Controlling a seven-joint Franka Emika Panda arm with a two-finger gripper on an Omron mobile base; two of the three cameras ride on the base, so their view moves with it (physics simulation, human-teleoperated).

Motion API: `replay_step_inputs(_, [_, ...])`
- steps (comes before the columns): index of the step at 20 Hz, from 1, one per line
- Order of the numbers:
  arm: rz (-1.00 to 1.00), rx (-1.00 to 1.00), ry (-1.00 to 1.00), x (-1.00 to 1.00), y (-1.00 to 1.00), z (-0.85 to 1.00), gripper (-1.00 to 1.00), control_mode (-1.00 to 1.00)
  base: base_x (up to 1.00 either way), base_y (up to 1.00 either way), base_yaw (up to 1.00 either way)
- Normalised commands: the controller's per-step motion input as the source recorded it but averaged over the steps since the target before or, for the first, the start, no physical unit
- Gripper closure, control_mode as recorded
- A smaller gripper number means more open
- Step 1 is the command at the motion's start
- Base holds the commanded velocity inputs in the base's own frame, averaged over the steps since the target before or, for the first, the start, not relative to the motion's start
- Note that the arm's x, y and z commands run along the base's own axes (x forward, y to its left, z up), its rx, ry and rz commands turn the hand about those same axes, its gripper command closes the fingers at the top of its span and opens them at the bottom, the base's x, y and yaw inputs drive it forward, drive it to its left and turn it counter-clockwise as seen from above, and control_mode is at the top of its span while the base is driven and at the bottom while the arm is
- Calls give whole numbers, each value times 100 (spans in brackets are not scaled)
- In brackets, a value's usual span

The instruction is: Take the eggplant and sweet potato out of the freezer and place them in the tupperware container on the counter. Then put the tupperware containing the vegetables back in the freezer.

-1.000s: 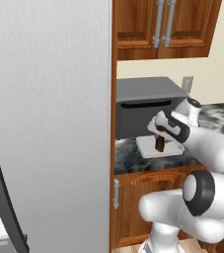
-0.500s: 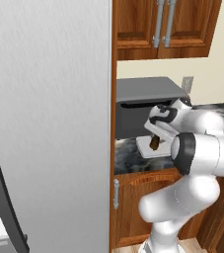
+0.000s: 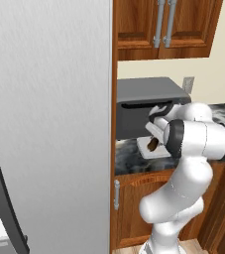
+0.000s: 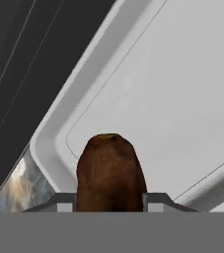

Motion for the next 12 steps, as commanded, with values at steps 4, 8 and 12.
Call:
replay_step_inputs(4, [-16,1,2,0,0,-32,-100,-100,0,0,0])
replay_step_inputs(8, [-13,0,0,23,-4,-10,-100,-100,0,0,0])
replay_step_inputs(12, [-6,1,0,9,0,3,-100,-100,0,0,0])
